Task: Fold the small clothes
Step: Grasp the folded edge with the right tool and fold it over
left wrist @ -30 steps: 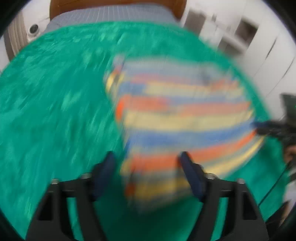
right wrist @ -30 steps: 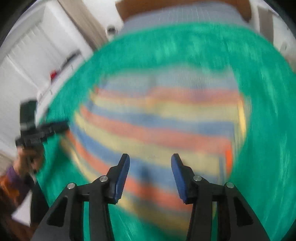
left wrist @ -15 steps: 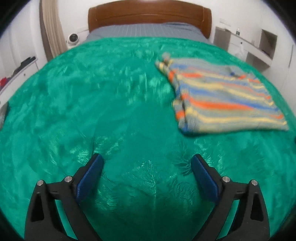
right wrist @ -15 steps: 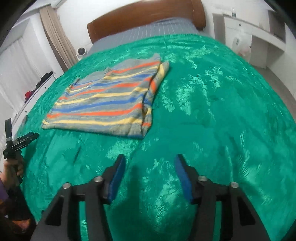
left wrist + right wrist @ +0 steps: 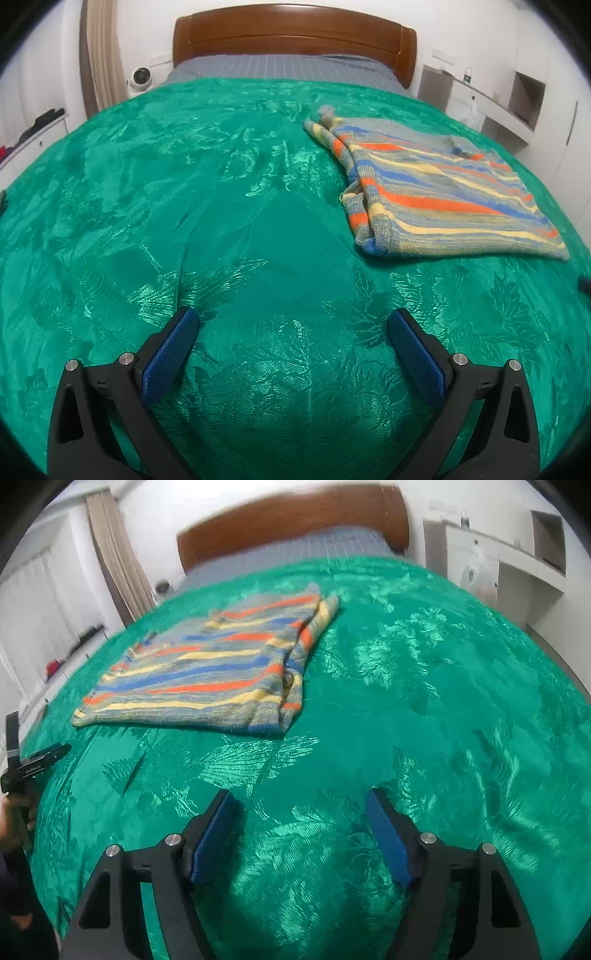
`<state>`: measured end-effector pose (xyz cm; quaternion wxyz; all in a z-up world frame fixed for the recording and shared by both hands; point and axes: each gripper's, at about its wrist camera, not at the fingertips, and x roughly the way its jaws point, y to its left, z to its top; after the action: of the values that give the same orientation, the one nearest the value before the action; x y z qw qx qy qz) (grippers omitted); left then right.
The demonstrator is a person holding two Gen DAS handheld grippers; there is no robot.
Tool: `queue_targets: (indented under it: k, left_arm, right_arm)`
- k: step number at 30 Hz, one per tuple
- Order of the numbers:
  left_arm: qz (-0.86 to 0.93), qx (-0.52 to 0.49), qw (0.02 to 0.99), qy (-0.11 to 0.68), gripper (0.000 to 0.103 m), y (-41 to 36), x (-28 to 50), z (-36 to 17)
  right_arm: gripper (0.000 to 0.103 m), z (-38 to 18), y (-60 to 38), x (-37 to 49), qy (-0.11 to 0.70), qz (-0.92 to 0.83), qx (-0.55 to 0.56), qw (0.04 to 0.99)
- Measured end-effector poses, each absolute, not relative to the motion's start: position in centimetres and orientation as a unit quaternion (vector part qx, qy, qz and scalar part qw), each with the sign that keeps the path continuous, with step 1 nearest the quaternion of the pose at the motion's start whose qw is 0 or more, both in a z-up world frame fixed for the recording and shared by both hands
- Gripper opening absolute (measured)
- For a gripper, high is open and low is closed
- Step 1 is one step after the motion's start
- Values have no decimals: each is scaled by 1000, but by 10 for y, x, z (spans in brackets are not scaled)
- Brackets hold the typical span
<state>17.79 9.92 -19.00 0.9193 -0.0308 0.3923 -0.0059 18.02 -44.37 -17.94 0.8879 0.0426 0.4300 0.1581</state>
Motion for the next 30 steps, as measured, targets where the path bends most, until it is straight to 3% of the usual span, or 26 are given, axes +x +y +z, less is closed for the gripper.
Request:
queue_targets:
  k: [6, 8, 10, 12, 18, 20, 21, 27, 30]
  left_arm:
    - [-10, -38, 922, 384, 102, 101, 176, -190]
    - [-10, -37, 923, 384, 102, 102, 175, -190]
    - [-12, -40, 923, 382, 102, 102, 175, -190]
    - [-15, -44, 924, 380, 102, 103, 174, -190]
    - [-21, -52, 925, 375, 102, 106, 173, -189]
    - [-25, -56, 926, 373, 102, 107, 173, -189]
    - [-25, -57, 926, 372, 102, 107, 173, -189]
    - [-26, -58, 927, 370, 102, 107, 173, -190]
    - [-25, -57, 927, 371, 102, 106, 173, -190]
  right_arm:
    - [73, -101, -385, 256, 428, 222, 10, 876]
    - [67, -88, -348, 299, 443, 261, 3, 858]
    - [53, -87, -318, 340, 463, 276, 1, 842]
    - [47, -94, -289, 386, 488, 271, -1, 830]
    - [39, -120, -245, 464, 538, 225, 14, 812]
    - [20, -136, -233, 475, 564, 197, -17, 802]
    - [3, -142, -231, 478, 573, 185, -31, 798]
    - [2, -117, -226, 474, 494, 176, -48, 850]
    - [3, -135, -221, 480, 508, 176, -55, 841]
